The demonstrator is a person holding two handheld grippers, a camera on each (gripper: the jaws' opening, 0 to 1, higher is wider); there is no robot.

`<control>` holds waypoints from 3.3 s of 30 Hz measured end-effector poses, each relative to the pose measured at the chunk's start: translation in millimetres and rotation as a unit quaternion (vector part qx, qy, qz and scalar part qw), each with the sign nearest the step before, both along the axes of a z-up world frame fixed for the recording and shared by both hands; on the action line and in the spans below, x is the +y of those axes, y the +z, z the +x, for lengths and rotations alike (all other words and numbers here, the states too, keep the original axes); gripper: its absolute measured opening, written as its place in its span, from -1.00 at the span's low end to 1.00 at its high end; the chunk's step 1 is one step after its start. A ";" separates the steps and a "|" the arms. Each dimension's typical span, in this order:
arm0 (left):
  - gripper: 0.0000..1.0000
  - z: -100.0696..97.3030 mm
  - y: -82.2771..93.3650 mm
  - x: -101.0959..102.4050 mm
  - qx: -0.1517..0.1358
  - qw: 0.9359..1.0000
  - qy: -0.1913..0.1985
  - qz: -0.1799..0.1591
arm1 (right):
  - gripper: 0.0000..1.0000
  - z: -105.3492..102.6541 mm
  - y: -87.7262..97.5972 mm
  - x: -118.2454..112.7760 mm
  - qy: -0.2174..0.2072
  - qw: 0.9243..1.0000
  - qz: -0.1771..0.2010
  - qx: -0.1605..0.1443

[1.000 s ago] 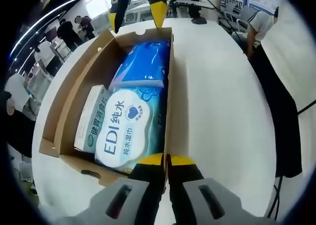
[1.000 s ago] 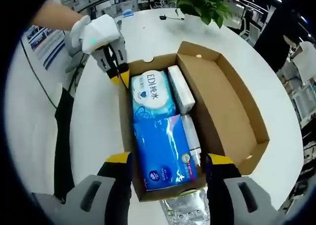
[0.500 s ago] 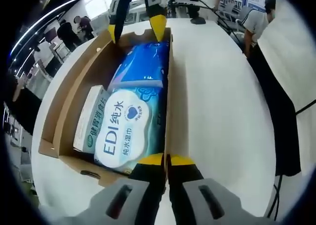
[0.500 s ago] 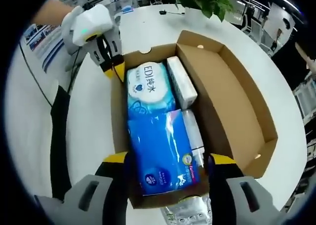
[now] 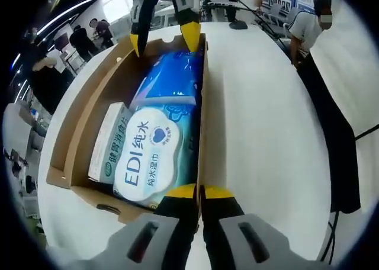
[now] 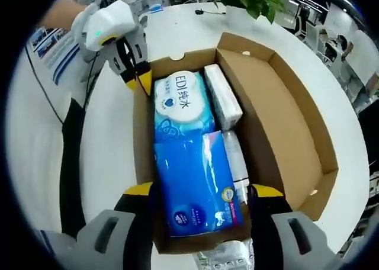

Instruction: Operate the shoe box by opening the lid, removing the specified soft item, and placing it in the target area until the item is outside and the box remains undamaged.

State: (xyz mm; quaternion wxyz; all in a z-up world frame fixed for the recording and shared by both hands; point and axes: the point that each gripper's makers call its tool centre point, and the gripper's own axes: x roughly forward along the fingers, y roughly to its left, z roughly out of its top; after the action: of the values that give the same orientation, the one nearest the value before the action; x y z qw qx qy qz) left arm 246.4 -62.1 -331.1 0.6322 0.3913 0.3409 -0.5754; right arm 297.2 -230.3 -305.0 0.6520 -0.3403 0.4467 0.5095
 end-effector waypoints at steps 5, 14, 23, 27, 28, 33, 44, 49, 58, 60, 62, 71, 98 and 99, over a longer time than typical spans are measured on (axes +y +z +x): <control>-0.98 0.6 0.0 -0.1 -0.001 1.000 0.001 -0.001 | 0.28 -3.5 -15.0 -5.3 0.037 0.999 -0.040 0.003; -0.98 0.2 0.1 -0.5 0.001 1.000 -0.001 -0.002 | 0.27 12.5 0.9 -1.3 0.073 0.995 -0.063 0.020; -0.98 -0.7 0.3 -0.7 0.002 1.000 0.000 -0.002 | 0.28 -8.0 -30.1 -1.1 0.078 0.989 -0.106 0.059; -0.98 -0.5 0.5 -1.0 0.005 1.000 0.002 -0.001 | 0.26 -6.7 -34.7 1.5 0.085 0.987 -0.119 0.058; -0.98 -0.3 0.6 -1.0 0.005 1.000 0.002 -0.001 | 0.27 -6.8 -37.6 2.2 0.086 0.987 -0.124 0.057; -0.99 -0.3 0.5 -1.2 0.005 1.000 0.003 0.000 | 0.29 -5.7 -44.8 3.0 0.083 0.986 -0.136 0.057; -0.99 -0.5 0.5 -1.5 0.008 1.000 0.004 0.000 | 0.33 -6.8 -51.3 1.9 0.079 0.980 -0.172 0.059; -0.98 -0.6 0.5 -1.4 0.007 1.000 0.002 0.000 | 0.35 -6.6 -54.7 4.2 0.080 0.979 -0.177 0.060; -0.98 0.2 0.5 -1.6 0.010 1.000 0.009 -0.001 | 0.40 -6.1 -61.5 3.4 0.079 0.977 -0.183 0.075; -0.98 0.2 0.3 -1.4 0.010 1.000 0.010 0.000 | 0.40 -6.6 -61.9 4.0 0.078 0.975 -0.192 0.079; -0.98 0.3 0.2 -1.2 0.010 1.000 0.009 -0.001 | 0.40 -7.3 -62.5 3.6 0.076 0.973 -0.203 0.081; -0.99 0.2 0.4 -1.7 0.014 1.000 0.007 -0.001 | 0.33 -8.0 -60.9 0.8 0.073 0.971 -0.214 0.083; -1.00 -0.3 -2.6 -3.7 0.035 0.999 0.004 -0.003 | 0.24 -8.0 -24.0 2.6 0.107 0.970 -0.206 0.070; -1.00 -0.2 -2.5 -3.5 0.036 0.999 0.004 -0.004 | 0.24 -8.0 -23.6 2.9 0.105 0.971 -0.204 0.067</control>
State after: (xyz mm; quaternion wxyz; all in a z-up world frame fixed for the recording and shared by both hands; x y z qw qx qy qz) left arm 246.2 -65.6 -333.6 0.6234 0.3664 0.3622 -0.5881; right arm 289.2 -227.3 -328.6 0.4798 -0.4766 0.5456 0.4950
